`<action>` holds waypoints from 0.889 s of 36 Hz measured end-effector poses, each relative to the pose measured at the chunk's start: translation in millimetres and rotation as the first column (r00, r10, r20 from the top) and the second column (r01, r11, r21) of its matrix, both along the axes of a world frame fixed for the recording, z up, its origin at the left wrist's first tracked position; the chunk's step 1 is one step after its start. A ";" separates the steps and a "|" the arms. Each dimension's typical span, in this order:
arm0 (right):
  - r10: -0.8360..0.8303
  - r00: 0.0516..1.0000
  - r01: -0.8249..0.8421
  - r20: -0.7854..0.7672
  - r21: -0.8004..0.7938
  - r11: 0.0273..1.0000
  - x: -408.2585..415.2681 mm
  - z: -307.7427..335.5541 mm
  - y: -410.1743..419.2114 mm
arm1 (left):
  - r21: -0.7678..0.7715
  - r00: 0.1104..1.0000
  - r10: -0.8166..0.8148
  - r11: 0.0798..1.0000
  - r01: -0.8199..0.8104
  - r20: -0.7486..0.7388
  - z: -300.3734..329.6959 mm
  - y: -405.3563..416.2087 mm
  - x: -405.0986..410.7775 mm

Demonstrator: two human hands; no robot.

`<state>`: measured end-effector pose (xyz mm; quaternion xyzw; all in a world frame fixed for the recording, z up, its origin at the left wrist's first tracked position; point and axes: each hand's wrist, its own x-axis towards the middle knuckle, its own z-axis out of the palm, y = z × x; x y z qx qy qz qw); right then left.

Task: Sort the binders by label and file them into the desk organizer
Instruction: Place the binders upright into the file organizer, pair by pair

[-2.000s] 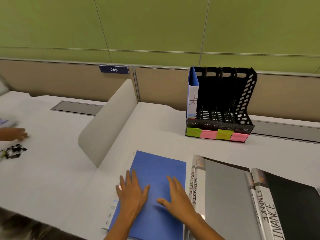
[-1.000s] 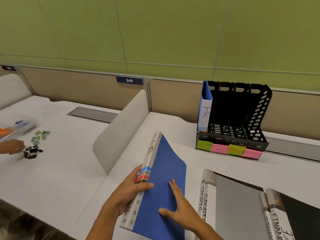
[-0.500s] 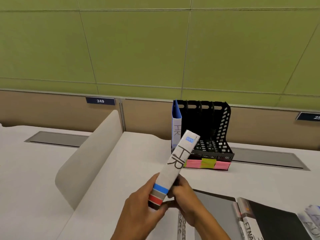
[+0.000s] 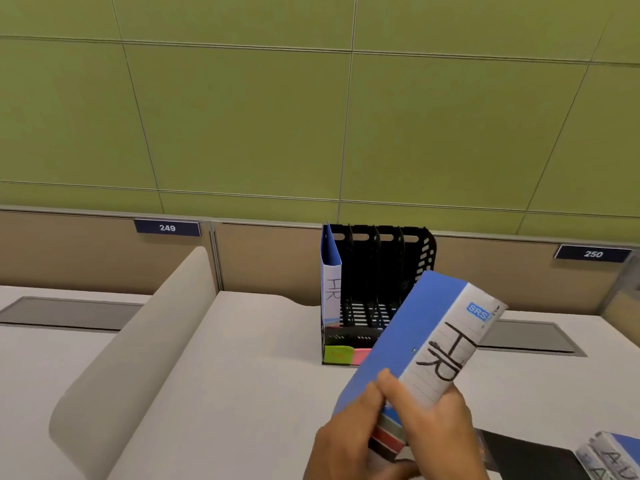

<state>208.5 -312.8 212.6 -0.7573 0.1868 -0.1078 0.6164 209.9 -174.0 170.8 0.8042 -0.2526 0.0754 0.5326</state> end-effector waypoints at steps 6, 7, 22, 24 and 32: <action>-0.174 0.963 0.189 0.207 -0.052 0.981 17.2 2.8 -31.7 | -0.149 0.998 -0.051 0.988 0.046 -0.028 -17.1 -9.2 49.9; -0.178 0.954 0.199 0.243 -0.065 0.978 20.1 4.2 -36.1 | -0.152 0.999 -0.003 0.988 -0.003 -0.041 -24.5 -4.7 65.2; 0.008 0.919 0.070 0.395 -0.183 0.981 114.3 19.1 -43.8 | 0.227 0.828 0.265 0.959 -0.171 -0.494 -116.2 1.6 266.5; 0.029 0.920 0.057 0.390 -0.206 0.977 131.4 21.7 -40.4 | 0.216 0.799 0.274 0.959 -0.184 -0.535 -122.5 -2.0 279.5; 0.092 0.926 0.003 0.366 -0.252 0.968 188.5 11.5 -34.4 | 0.082 0.815 0.260 0.963 -0.255 -0.519 -148.4 -19.8 295.6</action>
